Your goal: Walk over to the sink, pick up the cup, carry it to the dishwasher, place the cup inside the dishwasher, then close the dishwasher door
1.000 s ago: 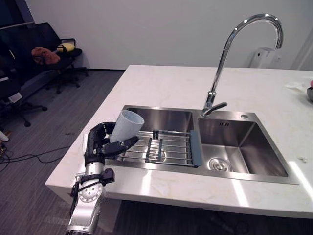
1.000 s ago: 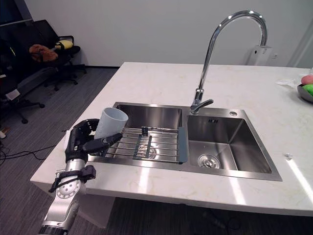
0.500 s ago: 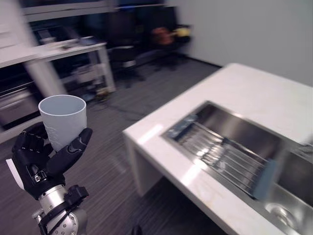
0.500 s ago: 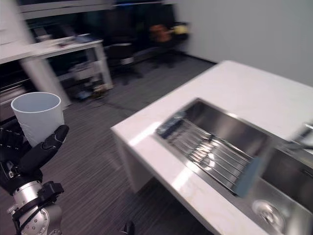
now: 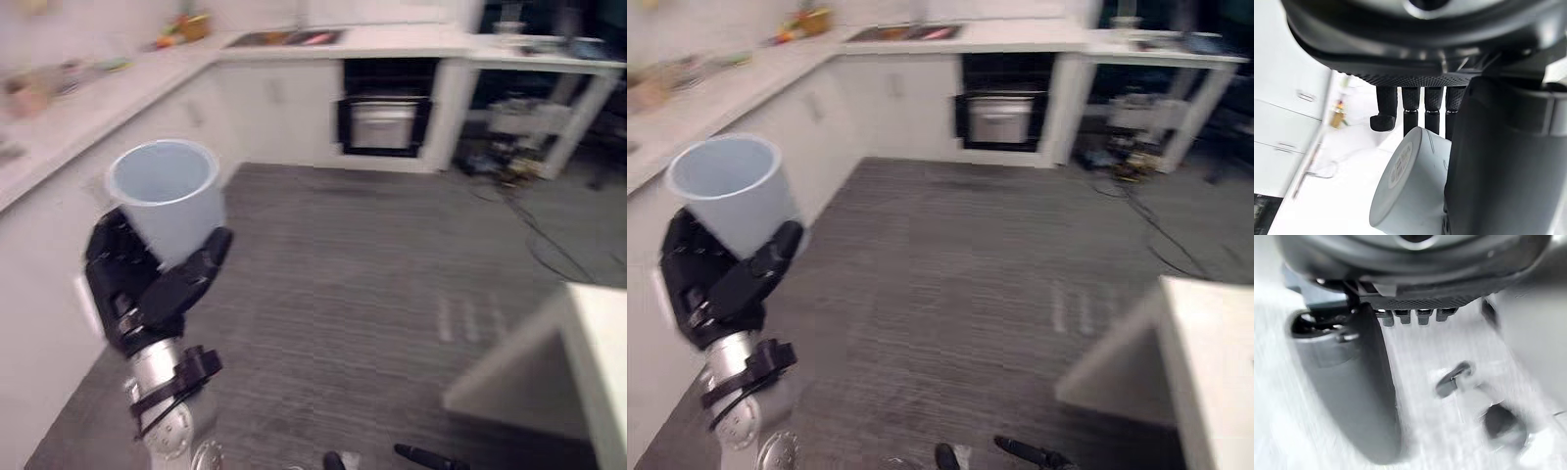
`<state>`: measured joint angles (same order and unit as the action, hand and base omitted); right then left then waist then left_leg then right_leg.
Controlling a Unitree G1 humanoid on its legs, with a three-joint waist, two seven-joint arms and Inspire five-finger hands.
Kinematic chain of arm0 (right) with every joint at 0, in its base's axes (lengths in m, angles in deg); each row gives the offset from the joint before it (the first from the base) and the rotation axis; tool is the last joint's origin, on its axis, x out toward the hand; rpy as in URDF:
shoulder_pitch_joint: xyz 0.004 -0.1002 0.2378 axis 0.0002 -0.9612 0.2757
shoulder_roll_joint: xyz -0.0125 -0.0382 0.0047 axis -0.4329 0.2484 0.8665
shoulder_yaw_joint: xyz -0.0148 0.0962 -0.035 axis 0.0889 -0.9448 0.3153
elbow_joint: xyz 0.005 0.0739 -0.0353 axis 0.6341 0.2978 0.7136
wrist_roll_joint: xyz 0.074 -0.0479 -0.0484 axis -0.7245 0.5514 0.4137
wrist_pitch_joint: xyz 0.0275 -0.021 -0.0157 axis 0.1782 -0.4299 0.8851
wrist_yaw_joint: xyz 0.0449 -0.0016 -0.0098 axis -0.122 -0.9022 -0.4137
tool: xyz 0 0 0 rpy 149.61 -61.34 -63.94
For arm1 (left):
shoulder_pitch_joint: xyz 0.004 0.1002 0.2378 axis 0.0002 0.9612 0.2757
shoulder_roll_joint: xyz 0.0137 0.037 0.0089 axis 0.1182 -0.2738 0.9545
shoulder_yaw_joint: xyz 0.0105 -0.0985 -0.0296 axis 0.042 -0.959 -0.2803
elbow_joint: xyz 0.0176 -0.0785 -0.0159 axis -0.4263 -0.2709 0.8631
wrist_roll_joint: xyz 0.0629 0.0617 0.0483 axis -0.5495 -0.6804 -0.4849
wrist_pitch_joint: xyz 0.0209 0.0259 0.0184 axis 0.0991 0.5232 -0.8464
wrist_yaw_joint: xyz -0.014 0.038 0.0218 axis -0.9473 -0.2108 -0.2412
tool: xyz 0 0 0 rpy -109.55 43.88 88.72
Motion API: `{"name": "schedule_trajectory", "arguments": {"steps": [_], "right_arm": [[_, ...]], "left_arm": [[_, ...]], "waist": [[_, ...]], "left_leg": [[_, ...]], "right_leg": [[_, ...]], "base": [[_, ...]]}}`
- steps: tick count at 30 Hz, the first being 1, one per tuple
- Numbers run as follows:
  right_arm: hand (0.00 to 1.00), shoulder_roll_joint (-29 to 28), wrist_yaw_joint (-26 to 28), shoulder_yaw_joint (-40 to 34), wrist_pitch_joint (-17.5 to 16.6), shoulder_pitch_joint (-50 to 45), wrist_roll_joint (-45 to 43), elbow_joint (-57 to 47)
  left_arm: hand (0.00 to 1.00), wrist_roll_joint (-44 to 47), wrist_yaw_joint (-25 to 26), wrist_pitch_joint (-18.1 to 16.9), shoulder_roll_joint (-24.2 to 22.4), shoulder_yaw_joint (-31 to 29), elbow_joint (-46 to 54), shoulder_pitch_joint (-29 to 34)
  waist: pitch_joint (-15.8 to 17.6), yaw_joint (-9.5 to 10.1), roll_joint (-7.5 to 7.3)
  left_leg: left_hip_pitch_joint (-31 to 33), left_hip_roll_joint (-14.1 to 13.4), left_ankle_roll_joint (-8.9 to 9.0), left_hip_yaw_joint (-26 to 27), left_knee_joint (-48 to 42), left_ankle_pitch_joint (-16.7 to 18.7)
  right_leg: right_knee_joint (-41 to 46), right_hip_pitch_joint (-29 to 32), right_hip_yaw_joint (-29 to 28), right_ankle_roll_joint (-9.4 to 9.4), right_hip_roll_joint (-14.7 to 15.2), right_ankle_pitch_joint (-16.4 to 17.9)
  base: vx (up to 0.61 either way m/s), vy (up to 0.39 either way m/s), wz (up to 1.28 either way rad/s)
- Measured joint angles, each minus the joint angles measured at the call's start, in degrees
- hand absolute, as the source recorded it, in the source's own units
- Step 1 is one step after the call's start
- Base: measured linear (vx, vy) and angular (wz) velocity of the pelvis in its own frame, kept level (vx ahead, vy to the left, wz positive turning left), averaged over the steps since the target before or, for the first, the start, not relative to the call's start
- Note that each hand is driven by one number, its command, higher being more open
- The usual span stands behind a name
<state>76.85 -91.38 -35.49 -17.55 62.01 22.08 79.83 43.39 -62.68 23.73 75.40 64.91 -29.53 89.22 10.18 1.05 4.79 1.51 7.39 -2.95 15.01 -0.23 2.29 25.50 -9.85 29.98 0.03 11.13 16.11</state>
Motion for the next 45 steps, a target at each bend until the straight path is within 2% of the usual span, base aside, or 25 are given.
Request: {"name": "schedule_trajectory", "arguments": {"steps": [1, 2, 3, 5, 8, 9, 12, 14, 17, 18, 22, 24, 26, 28, 30, 31, 32, 34, 35, 36, 37, 39, 40, 41, 45], "right_arm": [[1.0, -2.6, -1.8, 0.1, -0.4, 2.0, -2.1, 0.3], [1.0, -2.7, -2.3, 0.2, -0.6, 2.8, -2.8, -0.2], [1.0, -3.4, -2.5, 0.3, -1.1, 3.3, -3.4, -0.1], [1.0, -3.6, -2.0, 3.1, -1.1, 3.0, -3.8, -1.2], [1.0, -3.9, -1.6, 4.6, -1.1, 2.3, -3.5, -1.8], [1.0, -3.8, -1.6, 8.8, -1.1, -0.5, -1.5, -2.0], [1.0, -3.8, -1.6, 8.7, -1.1, -0.8, -1.5, -1.9], [1.0, -3.8, -1.1, 8.2, -1.3, -1.0, -1.5, -1.9], [1.0, -3.9, 1.7, 6.4, -2.1, -1.8, -1.5, -3.9], [1.0, -3.8, 3.3, 6.0, -2.4, -2.1, -1.5, -4.4], [1.0, -3.0, 8.0, 6.0, -3.3, -3.1, -1.4, -4.9], [1.0, -1.8, 11.3, 6.0, -3.3, -3.0, -1.1, -5.2], [1.0, -1.2, 14.7, 6.6, -3.2, -2.3, 2.2, -5.3], [1.0, -0.6, 15.1, 6.9, -2.8, -2.2, 3.5, -5.3], [1.0, 0.5, 15.0, 7.5, -1.0, -2.3, 5.3, -6.4], [1.0, 0.5, 14.9, 7.7, -0.8, -2.5, 5.3, -6.5], [1.0, 0.7, 14.3, 7.6, -0.6, -2.5, 5.3, -6.4], [1.0, 1.0, 13.3, 7.6, 0.5, -2.1, 5.2, -5.7], [1.0, 1.2, 12.8, 7.6, 1.1, -1.1, 5.2, -4.3], [1.0, 1.4, 12.6, 7.5, 1.4, -0.3, 5.2, -3.0], [1.0, 1.8, 12.6, 7.2, 1.5, 0.6, 5.5, -1.0], [1.0, 1.8, 12.5, 6.5, 1.4, 0.9, 6.3, 0.8], [1.0, 1.4, 11.7, 5.9, 1.4, 1.7, 6.7, 2.3], [1.0, 0.8, 11.1, 5.5, 1.3, 1.8, 6.9, 2.5], [1.0, -1.0, 8.2, 0.6, 1.6, 1.2, 4.5, 2.5]], "left_arm": [[0.0, 0.1, -0.6, -0.1, 2.6, 0.8, -1.6, -1.3], [0.0, 0.1, -0.6, -0.6, 3.3, 1.2, -2.4, -1.5], [0.0, 0.0, 0.6, 0.1, 2.8, 1.4, -5.5, -0.9], [0.0, -0.3, 3.5, 1.3, 1.4, 1.5, -6.6, 2.0], [0.0, -1.6, 5.2, 1.5, 2.1, 3.0, -6.6, 2.4], [0.0, -1.5, 3.7, 3.7, 4.1, 1.2, -7.1, 2.9], [0.0, -1.5, 3.7, 3.7, 4.0, 1.2, -7.1, 2.9], [0.0, -1.4, 3.8, 3.5, 2.6, 0.6, -6.9, 2.8], [0.0, -0.5, 2.9, 3.6, 1.6, 1.2, -6.9, 1.3], [0.0, -0.2, 1.7, 3.5, 1.4, 2.4, -6.9, 0.8], [0.0, 1.4, -1.7, 3.5, -0.1, 5.0, -6.9, -0.7], [0.0, 2.6, -3.1, 3.5, -0.8, 5.8, -7.0, -1.4], [0.0, 3.6, -4.8, 3.5, -0.4, 5.9, -7.1, -0.6], [0.0, 4.1, -5.1, 3.4, -0.2, 5.8, -7.1, 0.9], [0.0, 4.2, -5.0, 3.2, -0.9, 4.6, -6.5, 4.9], [0.0, 4.2, -5.0, 3.2, -0.9, 4.4, -6.5, 5.9], [0.0, 4.4, -5.0, 3.2, -1.3, 4.0, -6.6, 7.2], [0.0, 5.3, -6.0, 3.2, -1.0, 3.1, -7.0, 7.3], [0.0, 6.5, -6.8, 3.0, -0.4, 2.2, -7.0, 7.3], [0.0, 7.1, -7.5, 3.0, -0.3, 1.3, -7.0, 7.3], [0.0, 7.7, -7.8, 2.3, -0.7, 0.6, -7.1, 7.4], [0.0, 7.6, -7.8, 1.0, -0.9, 0.7, -7.9, 7.4], [0.0, 7.5, -7.8, 0.0, -1.0, 0.7, -8.2, 7.2], [0.0, 7.5, -7.8, -0.8, -1.0, 0.7, -8.7, 6.7], [0.0, 7.5, -8.2, 1.5, 1.1, 1.0, -9.5, 3.8]], "waist": [[1.4, -0.11, -4.0], [2.0, 0.43, -4.47], [2.9, 1.22, -4.45], [1.2, 1.05, -2.24], [-0.5, 0.97, -2.43], [-3.5, 0.45, -5.37], [-3.5, 0.34, -5.37], [-3.3, 0.03, -5.14], [-3.0, -2.35, -5.05], [-2.9, -3.36, -4.89], [-2.6, -3.82, -4.28], [-2.1, -3.98, -3.3], [-2.1, -3.95, -3.28], [-2.1, -3.74, -3.33], [-1.1, -1.95, -1.97], [-0.6, -1.7, -1.81], [-0.1, -1.17, -1.54], [0.7, -0.29, -2.36], [1.5, -0.02, -3.16], [2.0, 0.18, -3.67], [2.5, 1.19, -3.65], [2.8, 2.26, -4.0], [3.3, 2.85, -4.67], [3.3, 2.69, -5.21], [2.7, 2.6, -7.59]], "left_leg": [[3.9, -1.0, -10.2, -2.2, -14.0, 1.8], [3.3, -1.1, -6.59, -5.1, -14.6, 4.8], [0.6, -0.3, -6.24, -5.5, -14.7, 5.0], [-2.3, -1.9, -5.81, -6.2, -11.2, 5.1], [-6.2, -2.4, -4.47, -7.1, -7.7, 4.8], [-12.1, -5.2, 0.49, -3.4, 2.5, -0.7], [-12.0, -5.3, 0.58, -3.3, 2.3, -0.5], [-10.6, -5.7, 0.66, -1.5, -0.3, 1.7], [-7.1, -6.5, -0.58, -1.5, -5.3, 4.8], [-6.5, -6.7, -0.83, -1.9, -6.6, 5.7], [-5.7, -7.3, -0.41, -3.3, -9.9, 8.2], [-2.8, -9.1, 1.07, -4.2, -16.8, 11.6], [-1.7, -9.4, 2.0, -5.8, -19.9, 13.1], [-1.9, -10.0, 3.26, -6.4, -22.6, 14.3], [7.3, -14.0, 4.16, -6.4, -47.5, 13.1], [10.2, -15.4, 4.38, -6.4, -53.5, 11.6], [13.5, -16.6, 4.32, -6.6, -58.9, 13.8], [16.7, -15.1, 3.61, -6.3, -52.3, 15.4], [18.4, -12.8, 3.86, -6.7, -42.8, 14.7], [19.5, -11.1, 4.59, -8.0, -34.7, 12.1], [20.0, -9.4, 6.23, -13.0, -21.4, 4.7], [18.9, -8.9, 7.63, -13.5, -20.4, -2.2], [19.0, -7.3, 4.66, -12.9, -24.9, -2.1], [21.0, -7.2, 3.23, -12.1, -31.1, 2.6], [19.4, -4.9, -0.02, -8.9, -40.0, 12.3]], "right_leg": [[-2.1, 3.6, -8.2, 1.73, 2.0, 0.3], [-3.9, 4.2, -10.7, 3.96, 2.5, -0.4], [-6.9, 5.6, -14.6, 6.14, 3.4, -0.4], [-9.4, 9.4, -15.4, 7.08, 1.3, -1.6], [-13.7, 11.5, -14.9, 5.59, -1.8, -6.1], [-27.3, 3.2, -15.8, 4.1, -4.2, -20.2], [-27.3, 3.3, -16.0, 4.09, -4.2, -20.2], [-26.3, 5.2, -18.6, 4.0, -4.7, -20.2], [-25.2, 6.8, -19.0, 3.6, -4.7, -20.1], [-24.7, 7.0, -18.9, 3.29, -4.9, -19.9], [-23.7, 7.2, -18.9, 2.41, -6.0, -18.2], [-19.0, 8.8, -19.0, 2.5, -6.6, -14.7], [-9.9, 12.4, -19.7, 1.77, -6.6, -7.3], [-8.4, 11.6, -19.9, 1.23, -6.5, -5.3], [-4.2, 10.1, -19.7, 0.34, -7.4, -0.7], [-3.9, 8.8, -19.6, -0.11, -7.9, 0.2], [-3.8, 6.6, -19.4, -0.06, -8.2, 1.6], [-4.0, 4.0, -19.7, 0.64, -6.5, 3.2], [-4.8, 2.6, -20.0, 1.67, -4.7, 4.0], [-5.4, 1.7, -20.5, 2.58, -3.3, 4.6], [-6.6, -0.2, -22.2, 4.51, -1.8, 5.7], [-7.4, -2.3, -23.7, 6.01, -0.5, 7.0], [-7.4, -4.0, -25.7, 6.36, 0.9, 7.8], [-6.4, -4.2, -27.2, 6.44, 1.5, 7.3], [3.7, -3.8, -26.7, 8.48, 6.1, 4.6]], "base": [[0.07, -0.079, 2.31], [0.08, -0.058, 1.07], [0.07, -0.003, 0.22], [0.14, 0.079, 0.04], [0.28, 0.038, 0.07], [0.18, 0.002, 0.09], [0.0, 0.001, -0.05], [-0.03, 0.003, -0.41], [-0.02, 0.014, -0.16], [0.0, 0.0, 0.0], [0.05, -0.017, -0.06], [0.09, -0.037, 0.03], [0.12, -0.076, 0.24], [0.2, -0.09, 0.29], [0.24, -0.095, 0.07], [0.29, -0.039, 0.03], [0.32, 0.019, 0.01], [0.34, 0.074, -0.04], [0.33, 0.131, -0.14], [0.52, 0.242, -0.41], [0.32, 0.163, -0.5], [0.44, 0.269, -0.56], [0.64, 0.384, -0.5], [0.54, 0.307, -0.41], [0.5, 0.238, -0.2]]}}
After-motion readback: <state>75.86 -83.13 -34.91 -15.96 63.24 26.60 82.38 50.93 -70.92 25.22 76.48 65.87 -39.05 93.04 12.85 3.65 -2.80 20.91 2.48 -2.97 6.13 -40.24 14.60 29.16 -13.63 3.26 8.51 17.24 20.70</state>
